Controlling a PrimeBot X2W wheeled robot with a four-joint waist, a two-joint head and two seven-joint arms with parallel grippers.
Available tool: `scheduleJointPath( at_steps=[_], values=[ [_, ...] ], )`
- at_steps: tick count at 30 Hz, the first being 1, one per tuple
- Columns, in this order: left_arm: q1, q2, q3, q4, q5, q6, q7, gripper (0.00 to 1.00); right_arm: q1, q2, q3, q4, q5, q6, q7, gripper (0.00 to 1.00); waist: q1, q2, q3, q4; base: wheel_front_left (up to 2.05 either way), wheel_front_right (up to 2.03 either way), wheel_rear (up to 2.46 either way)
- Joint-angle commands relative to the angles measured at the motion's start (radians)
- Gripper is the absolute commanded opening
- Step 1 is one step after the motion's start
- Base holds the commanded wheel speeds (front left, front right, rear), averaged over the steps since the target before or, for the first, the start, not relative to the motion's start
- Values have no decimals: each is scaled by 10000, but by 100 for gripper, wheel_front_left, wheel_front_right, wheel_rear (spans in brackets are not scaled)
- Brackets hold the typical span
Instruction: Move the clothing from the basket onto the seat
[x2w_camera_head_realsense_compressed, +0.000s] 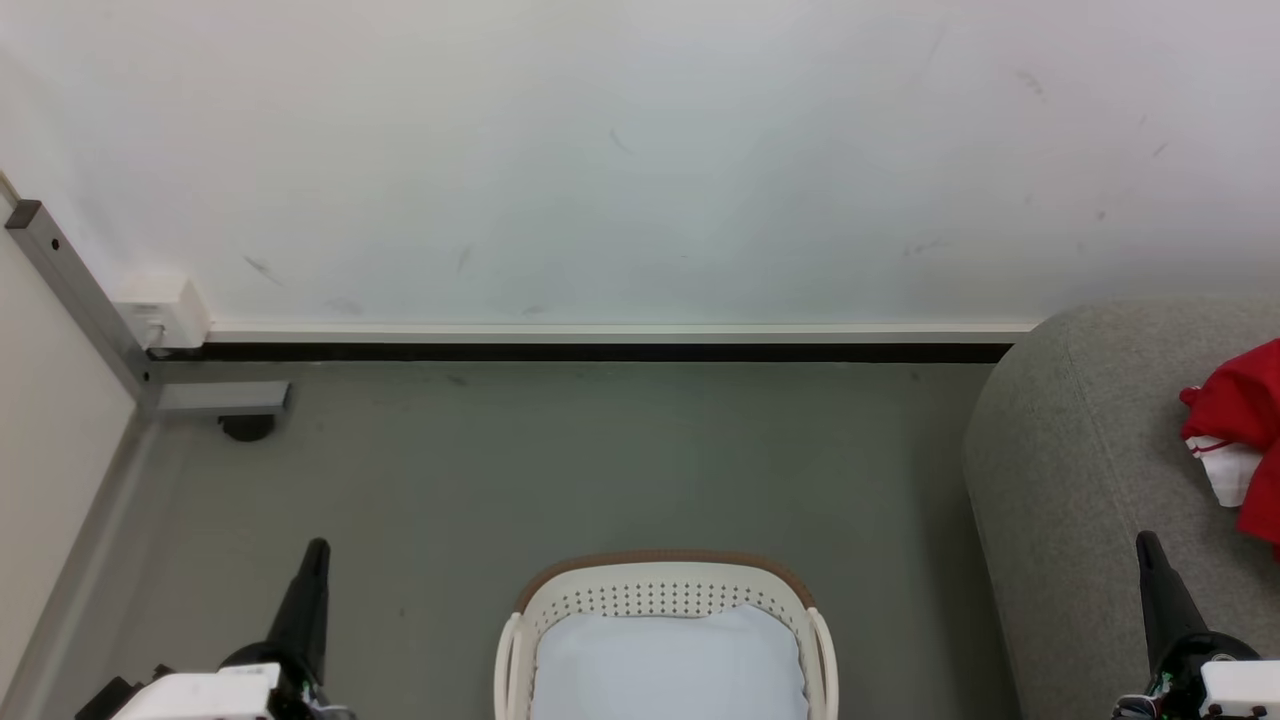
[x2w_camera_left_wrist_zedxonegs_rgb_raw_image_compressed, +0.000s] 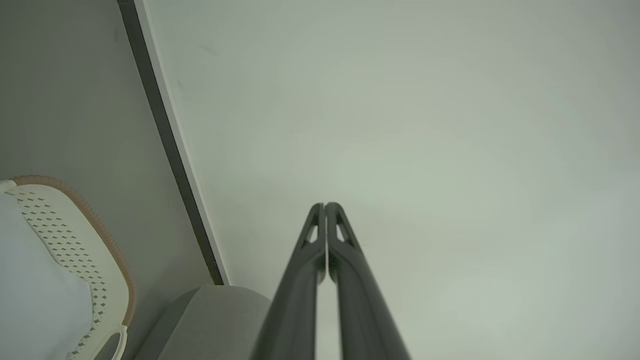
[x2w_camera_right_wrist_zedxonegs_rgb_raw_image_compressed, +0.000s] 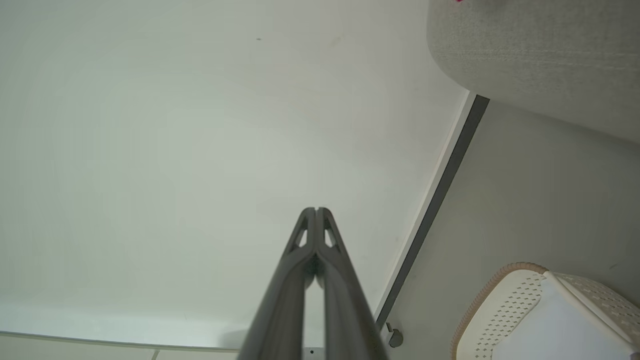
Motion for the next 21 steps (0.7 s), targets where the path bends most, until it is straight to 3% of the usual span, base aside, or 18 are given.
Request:
scheduleJointPath(
  at_steps=[1, 21],
  values=[
    [-102, 86, 50, 8, -171, -60, 54, 0, -108, 5, -49, 21, 222, -20, 59, 0, -1, 0, 0, 10, 0, 0, 0],
    [-119, 86, 65, 15, -508, -62, 143, 0, -135, 41, -113, 45, 430, -21, 152, 0, -1, 0, 0, 45, 0, 0, 0]
  ],
)
